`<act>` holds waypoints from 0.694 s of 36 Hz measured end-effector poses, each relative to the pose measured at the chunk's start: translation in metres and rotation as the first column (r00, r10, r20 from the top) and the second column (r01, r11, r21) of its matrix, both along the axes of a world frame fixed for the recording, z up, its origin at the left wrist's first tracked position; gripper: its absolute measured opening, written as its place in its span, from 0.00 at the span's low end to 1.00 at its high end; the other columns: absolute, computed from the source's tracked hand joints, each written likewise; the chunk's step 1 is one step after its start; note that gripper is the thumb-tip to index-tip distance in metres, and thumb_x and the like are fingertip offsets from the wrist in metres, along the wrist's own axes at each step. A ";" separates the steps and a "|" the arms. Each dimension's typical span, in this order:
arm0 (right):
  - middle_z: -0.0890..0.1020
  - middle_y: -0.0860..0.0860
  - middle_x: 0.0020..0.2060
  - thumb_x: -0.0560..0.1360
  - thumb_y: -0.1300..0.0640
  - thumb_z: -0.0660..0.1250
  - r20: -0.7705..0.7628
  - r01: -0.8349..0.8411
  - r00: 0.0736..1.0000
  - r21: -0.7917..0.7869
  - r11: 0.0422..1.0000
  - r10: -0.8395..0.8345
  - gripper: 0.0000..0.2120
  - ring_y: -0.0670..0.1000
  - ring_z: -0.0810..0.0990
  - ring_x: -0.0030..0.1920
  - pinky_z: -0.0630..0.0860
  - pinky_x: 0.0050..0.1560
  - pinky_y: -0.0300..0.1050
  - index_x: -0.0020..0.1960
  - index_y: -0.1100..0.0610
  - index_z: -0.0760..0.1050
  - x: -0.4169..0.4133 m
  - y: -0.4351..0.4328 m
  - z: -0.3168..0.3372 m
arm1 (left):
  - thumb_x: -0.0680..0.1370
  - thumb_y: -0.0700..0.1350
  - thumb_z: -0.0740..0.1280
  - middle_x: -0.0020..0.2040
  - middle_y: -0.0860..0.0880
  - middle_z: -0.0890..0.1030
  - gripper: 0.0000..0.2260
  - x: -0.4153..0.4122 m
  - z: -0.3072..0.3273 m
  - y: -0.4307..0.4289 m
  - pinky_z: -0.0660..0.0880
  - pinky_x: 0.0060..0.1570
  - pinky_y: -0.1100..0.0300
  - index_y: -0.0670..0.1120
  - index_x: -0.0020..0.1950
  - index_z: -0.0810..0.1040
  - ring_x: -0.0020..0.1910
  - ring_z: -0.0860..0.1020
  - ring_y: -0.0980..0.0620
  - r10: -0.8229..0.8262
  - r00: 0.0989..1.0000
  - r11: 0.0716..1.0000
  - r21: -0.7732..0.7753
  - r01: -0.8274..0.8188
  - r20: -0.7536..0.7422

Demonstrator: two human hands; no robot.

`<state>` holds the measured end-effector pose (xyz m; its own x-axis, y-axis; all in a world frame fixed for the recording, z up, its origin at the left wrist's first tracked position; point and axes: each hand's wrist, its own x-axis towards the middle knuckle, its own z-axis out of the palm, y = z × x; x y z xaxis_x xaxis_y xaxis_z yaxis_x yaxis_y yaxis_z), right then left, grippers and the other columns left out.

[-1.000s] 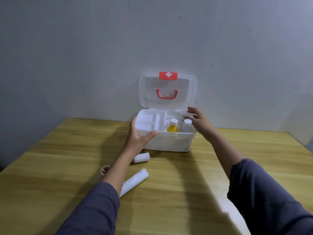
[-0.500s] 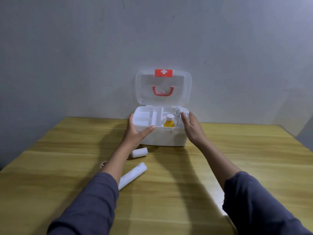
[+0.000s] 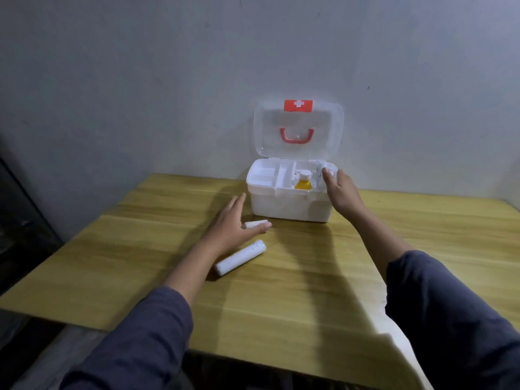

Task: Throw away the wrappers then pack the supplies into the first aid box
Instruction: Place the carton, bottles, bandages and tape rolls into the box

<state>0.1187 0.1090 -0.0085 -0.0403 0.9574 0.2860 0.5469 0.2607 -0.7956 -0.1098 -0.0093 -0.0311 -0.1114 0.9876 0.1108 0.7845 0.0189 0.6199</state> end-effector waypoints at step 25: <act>0.73 0.61 0.59 0.79 0.44 0.51 -0.038 0.033 0.999 0.036 0.999 -0.032 0.25 0.58 0.71 0.59 0.66 0.53 0.46 0.62 0.64 0.67 -0.005 -0.002 -0.010 | 0.82 0.52 0.54 0.67 0.43 0.68 0.22 0.044 -0.029 0.019 0.68 0.61 0.50 0.42 0.73 0.60 0.67 0.67 0.45 -0.175 0.835 0.976 0.020 0.217 -0.521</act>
